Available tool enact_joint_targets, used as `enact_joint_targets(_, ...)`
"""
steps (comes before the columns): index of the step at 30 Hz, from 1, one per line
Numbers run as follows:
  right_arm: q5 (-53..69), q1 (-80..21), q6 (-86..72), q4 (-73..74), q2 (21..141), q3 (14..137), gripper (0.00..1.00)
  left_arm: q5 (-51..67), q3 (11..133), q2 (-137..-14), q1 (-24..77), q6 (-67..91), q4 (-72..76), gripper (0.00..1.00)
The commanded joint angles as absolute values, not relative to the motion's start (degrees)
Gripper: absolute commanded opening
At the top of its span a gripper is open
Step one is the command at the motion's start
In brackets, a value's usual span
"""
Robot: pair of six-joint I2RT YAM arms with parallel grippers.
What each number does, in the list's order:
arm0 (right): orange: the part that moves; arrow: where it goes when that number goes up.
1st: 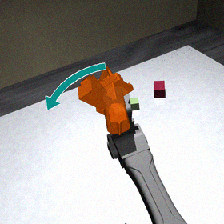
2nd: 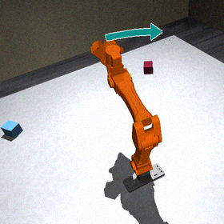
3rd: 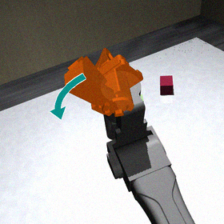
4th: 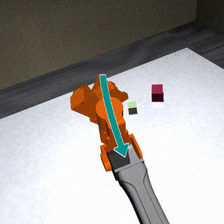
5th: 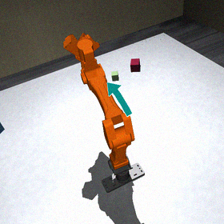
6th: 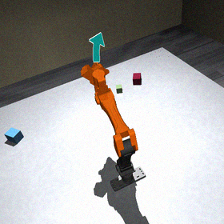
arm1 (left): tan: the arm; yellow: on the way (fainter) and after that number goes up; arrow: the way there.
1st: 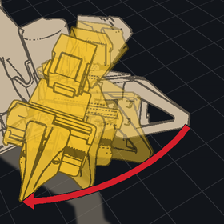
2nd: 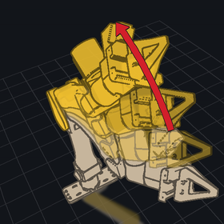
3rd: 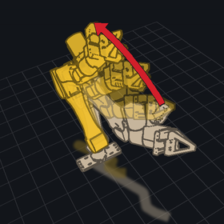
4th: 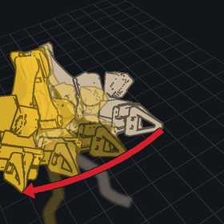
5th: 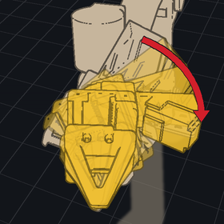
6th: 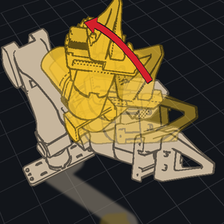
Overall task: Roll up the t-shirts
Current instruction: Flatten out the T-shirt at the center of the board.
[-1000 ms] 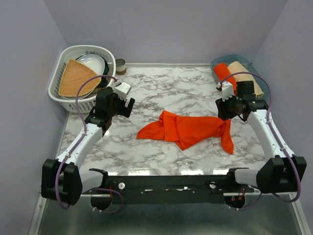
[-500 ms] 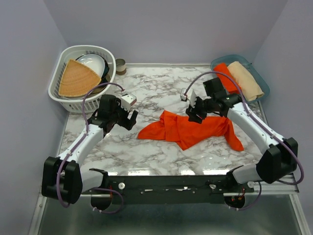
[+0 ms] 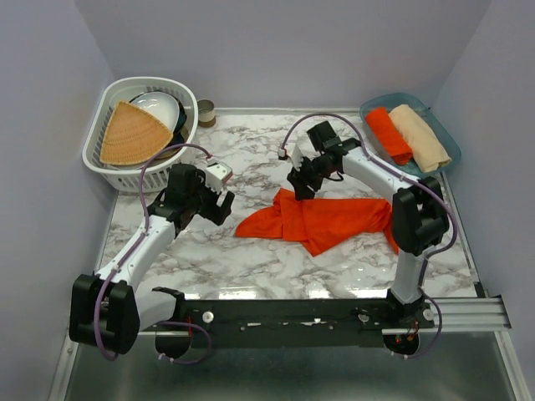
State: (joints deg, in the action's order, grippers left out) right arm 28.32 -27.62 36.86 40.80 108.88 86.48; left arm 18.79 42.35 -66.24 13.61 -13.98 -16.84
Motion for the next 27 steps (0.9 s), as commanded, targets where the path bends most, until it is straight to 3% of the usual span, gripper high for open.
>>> enact_joint_targets(1, 25.94, -28.74, 36.47, 48.24, 113.55, 91.22, 0.58, 18.55, 41.57, -64.34, 13.54, -15.03, -17.14, 0.94)
enact_joint_targets(10, 18.81, -28.83, 37.44, 51.50, 114.69, 89.38, 0.55, 18.81, 42.10, -65.74, 13.45, -15.29, -15.65, 0.94)
enact_joint_targets(13, 17.58, -28.83, 36.83, 50.02, 115.22, 89.65, 0.45, 18.98, 42.97, -66.71, 13.45, -14.86, -14.94, 0.94)
enact_joint_targets(17, 17.93, -28.83, 36.21, 49.48, 115.05, 91.93, 0.16, 19.16, 43.68, -67.94, 13.45, -15.03, -14.77, 0.94)
enact_joint_targets(20, 19.06, -28.83, 36.74, 49.48, 112.43, 94.30, 0.01, 19.16, 43.94, -68.20, 13.45, -15.03, -14.77, 0.94)
enact_joint_targets(27, 25.39, -28.83, 32.54, 45.64, 96.81, 103.00, 0.01, 17.67, 44.82, -68.55, 13.45, -15.56, -14.07, 0.93)
